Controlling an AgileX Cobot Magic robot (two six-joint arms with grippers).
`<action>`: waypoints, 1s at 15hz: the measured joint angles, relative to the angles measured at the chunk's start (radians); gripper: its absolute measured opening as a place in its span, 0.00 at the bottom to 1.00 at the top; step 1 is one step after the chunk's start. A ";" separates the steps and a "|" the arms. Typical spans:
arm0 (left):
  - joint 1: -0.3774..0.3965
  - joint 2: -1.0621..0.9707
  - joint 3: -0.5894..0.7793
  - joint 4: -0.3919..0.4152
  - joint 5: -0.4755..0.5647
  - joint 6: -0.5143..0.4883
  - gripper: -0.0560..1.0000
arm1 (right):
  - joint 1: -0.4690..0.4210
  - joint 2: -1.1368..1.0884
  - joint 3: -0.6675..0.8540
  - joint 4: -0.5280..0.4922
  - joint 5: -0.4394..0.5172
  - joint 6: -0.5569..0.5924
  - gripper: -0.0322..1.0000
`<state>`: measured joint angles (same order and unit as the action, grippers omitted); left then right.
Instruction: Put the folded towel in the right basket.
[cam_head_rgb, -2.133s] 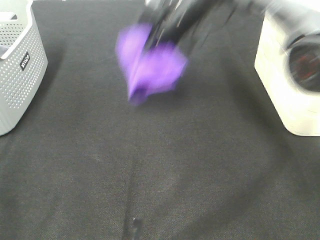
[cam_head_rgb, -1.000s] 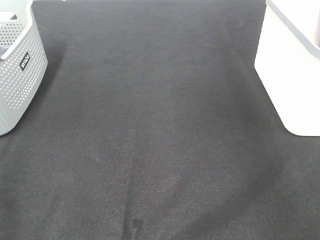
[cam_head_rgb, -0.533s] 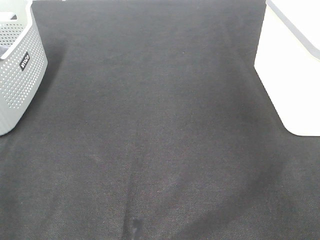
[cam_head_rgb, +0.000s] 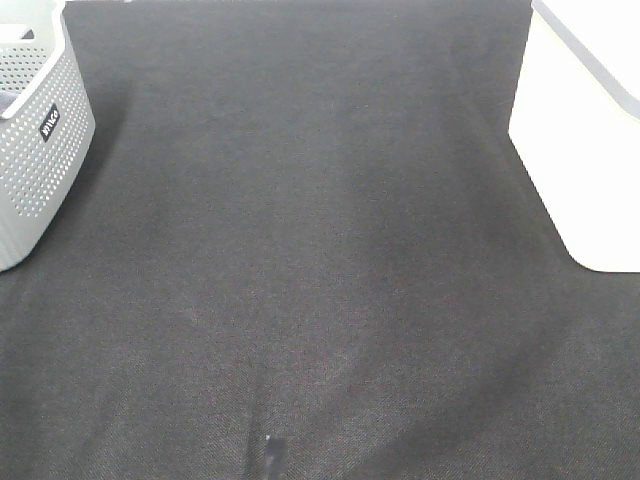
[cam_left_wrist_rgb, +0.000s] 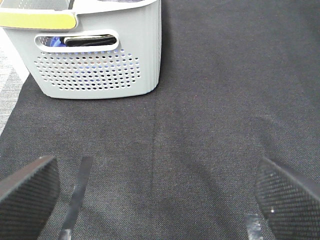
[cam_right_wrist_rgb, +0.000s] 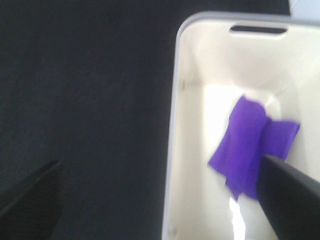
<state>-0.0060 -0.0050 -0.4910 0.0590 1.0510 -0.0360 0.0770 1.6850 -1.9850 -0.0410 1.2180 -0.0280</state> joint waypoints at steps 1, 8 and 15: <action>0.000 0.000 0.000 0.000 0.000 0.000 0.99 | 0.018 -0.113 0.145 0.000 -0.001 0.003 0.97; 0.000 0.000 0.000 0.000 0.000 0.000 0.99 | 0.037 -1.091 1.179 -0.017 -0.237 0.008 0.97; 0.000 0.000 0.000 0.000 0.000 0.000 0.99 | 0.037 -1.685 1.459 -0.025 -0.090 0.041 0.97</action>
<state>-0.0060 -0.0050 -0.4910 0.0590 1.0510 -0.0360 0.1140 0.0000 -0.5260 -0.0660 1.1280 0.0130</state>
